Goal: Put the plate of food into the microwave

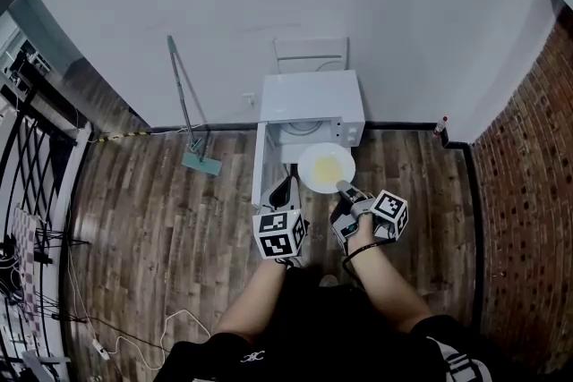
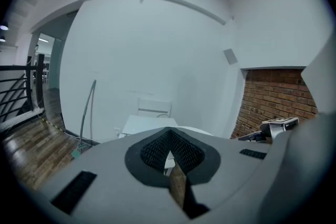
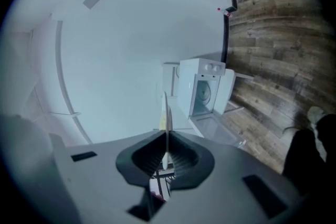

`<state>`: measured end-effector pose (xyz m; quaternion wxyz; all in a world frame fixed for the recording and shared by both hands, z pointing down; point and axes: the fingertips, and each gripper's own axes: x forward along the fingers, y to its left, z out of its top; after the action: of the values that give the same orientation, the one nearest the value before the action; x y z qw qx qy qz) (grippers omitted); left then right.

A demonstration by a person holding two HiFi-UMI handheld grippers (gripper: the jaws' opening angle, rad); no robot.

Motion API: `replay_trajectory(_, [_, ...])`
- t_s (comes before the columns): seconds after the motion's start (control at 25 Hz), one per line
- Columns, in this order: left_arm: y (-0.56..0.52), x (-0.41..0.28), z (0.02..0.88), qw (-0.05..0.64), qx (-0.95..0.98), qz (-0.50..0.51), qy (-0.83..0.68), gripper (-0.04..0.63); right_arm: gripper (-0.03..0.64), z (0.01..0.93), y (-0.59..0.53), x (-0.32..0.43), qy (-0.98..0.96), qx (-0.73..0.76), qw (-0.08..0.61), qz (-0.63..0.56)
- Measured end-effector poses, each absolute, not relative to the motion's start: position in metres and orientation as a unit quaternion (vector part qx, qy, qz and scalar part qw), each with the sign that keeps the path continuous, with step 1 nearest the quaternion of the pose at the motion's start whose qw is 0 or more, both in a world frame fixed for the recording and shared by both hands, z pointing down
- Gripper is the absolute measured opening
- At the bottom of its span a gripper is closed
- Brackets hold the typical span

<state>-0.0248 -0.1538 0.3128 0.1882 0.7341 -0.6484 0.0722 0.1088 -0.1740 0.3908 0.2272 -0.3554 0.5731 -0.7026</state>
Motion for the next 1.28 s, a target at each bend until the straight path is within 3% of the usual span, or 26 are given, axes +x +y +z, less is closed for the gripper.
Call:
replay_trajectory(0.92, [-0.386, -0.101, 0.346, 0.207, 0.744, 0.045, -0.633, -0.002, 0.026, 0.428, -0.381, 0.063, 0.575, -0.376, 0.233, -0.688])
replay_trajectory(1.28, [-0.426, -0.120, 0.379, 0.223, 0.733, 0.051, -0.641, -0.002, 0.026, 0.437, -0.419, 0.043, 0.600, -0.358, 0.224, -0.680])
